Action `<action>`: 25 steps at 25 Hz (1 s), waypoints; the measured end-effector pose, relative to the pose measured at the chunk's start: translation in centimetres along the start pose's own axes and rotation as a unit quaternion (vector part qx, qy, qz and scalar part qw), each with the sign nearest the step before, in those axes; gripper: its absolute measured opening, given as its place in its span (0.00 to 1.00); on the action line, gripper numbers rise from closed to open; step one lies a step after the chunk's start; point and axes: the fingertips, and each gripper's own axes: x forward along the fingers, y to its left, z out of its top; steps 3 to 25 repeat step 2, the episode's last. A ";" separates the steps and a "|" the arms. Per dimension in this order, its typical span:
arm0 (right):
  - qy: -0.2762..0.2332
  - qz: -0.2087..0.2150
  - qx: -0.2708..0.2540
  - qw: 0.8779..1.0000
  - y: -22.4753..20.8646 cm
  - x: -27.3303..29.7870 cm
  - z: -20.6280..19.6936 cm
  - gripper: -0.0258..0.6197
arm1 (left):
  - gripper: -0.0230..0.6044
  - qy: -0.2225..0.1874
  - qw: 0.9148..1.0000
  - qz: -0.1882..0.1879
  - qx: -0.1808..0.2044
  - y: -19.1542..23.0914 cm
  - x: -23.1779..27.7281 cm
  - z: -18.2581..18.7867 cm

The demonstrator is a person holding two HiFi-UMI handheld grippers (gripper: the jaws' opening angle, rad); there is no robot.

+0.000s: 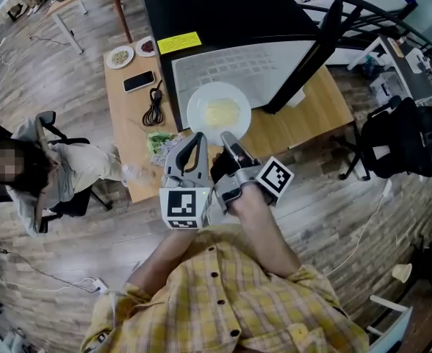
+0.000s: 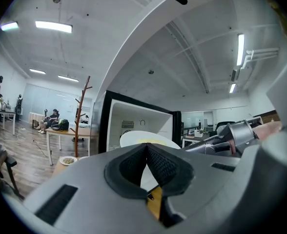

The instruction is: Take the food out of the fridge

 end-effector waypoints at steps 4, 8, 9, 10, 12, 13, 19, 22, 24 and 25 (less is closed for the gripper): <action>-0.001 0.000 0.001 1.000 0.1 -0.1 0.0 0.07 | 0.05 -0.001 1.000 -0.001 -0.001 -0.1 0.0 0.1; -0.001 0.000 0.001 1.000 0.1 -0.1 0.0 0.07 | 0.05 -0.001 1.000 -0.001 -0.001 -0.1 0.0 0.1; -0.001 0.000 0.001 1.000 0.1 -0.1 0.0 0.07 | 0.05 -0.001 1.000 -0.001 -0.001 -0.1 0.0 0.1; -0.001 0.000 0.001 1.000 0.1 -0.1 0.0 0.07 | 0.05 -0.001 1.000 -0.001 -0.001 -0.1 0.0 0.1; -0.001 0.000 0.001 1.000 0.1 -0.1 0.0 0.07 | 0.05 -0.001 1.000 -0.001 -0.001 -0.1 0.0 0.1; -0.001 0.000 0.001 1.000 0.1 -0.1 0.0 0.07 | 0.05 -0.001 1.000 -0.001 -0.001 -0.1 0.0 0.1; -0.001 0.000 0.001 1.000 0.1 -0.1 0.0 0.07 | 0.05 -0.001 1.000 -0.001 -0.001 -0.1 0.0 0.1; -0.001 0.000 0.001 1.000 0.1 -0.1 0.0 0.07 | 0.05 -0.001 1.000 -0.001 -0.001 -0.1 0.0 0.1; -0.001 0.000 0.001 1.000 0.1 -0.1 0.0 0.07 | 0.05 -0.001 1.000 -0.001 -0.001 -0.1 0.0 0.1; -0.001 0.000 0.001 1.000 0.1 -0.1 0.0 0.07 | 0.05 -0.001 1.000 -0.001 -0.001 -0.1 0.0 0.1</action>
